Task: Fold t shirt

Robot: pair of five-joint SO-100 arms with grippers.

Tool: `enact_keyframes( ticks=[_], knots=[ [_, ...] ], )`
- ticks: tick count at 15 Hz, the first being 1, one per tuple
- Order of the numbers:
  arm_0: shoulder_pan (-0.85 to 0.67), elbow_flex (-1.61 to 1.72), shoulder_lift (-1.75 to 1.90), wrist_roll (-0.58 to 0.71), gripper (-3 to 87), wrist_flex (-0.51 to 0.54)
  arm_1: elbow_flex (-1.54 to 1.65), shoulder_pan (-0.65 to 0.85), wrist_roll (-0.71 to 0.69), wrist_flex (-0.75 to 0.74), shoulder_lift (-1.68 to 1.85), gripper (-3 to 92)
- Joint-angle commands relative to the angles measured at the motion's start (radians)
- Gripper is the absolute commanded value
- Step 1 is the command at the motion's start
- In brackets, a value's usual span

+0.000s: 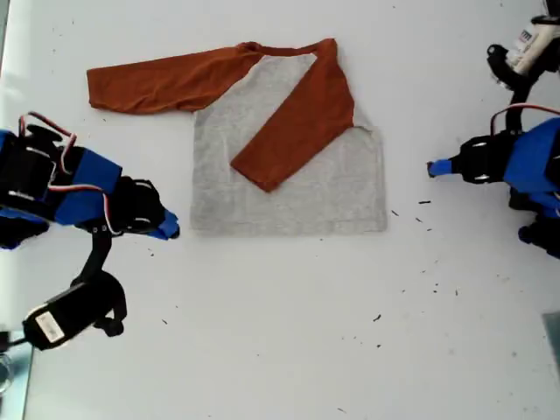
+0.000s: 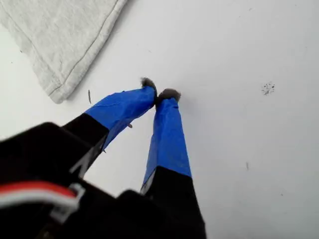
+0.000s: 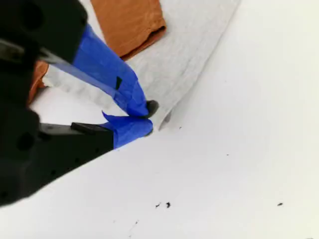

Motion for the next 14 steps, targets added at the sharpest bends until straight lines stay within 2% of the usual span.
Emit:
enact_keyframes(
  ticks=[1, 2, 3, 5, 7, 10, 14],
  knots=[
    [-0.160, -0.086, 0.107, 0.071, 2.7, 0.206, 0.057, -0.011, -0.011, -0.006, 0.015, 3.4],
    [-0.281, -0.133, 0.135, 0.150, 23.5, 0.291, 0.057, -0.008, -0.011, -0.006, 0.017, 3.4],
    [-0.437, -0.172, 0.138, 0.272, 33.8, 0.354, 0.057, -0.008, -0.011, -0.006, 0.017, 3.4],
    [-0.739, -0.187, 0.155, 0.476, 35.6, 0.383, 0.057, -0.011, -0.009, -0.006, 0.017, 3.4],
    [-0.950, -0.147, 0.129, 0.572, 36.9, 0.385, 0.057, -0.014, -0.009, -0.006, 0.017, 3.4],
    [-1.221, 0.032, 0.152, 0.675, 37.4, 0.273, 0.057, -0.014, -0.011, -0.006, 0.017, 3.4],
    [-1.327, 0.123, 0.118, 0.698, 34.5, 0.163, 0.057, -0.014, -0.011, -0.006, 0.018, 3.4]
  ],
)
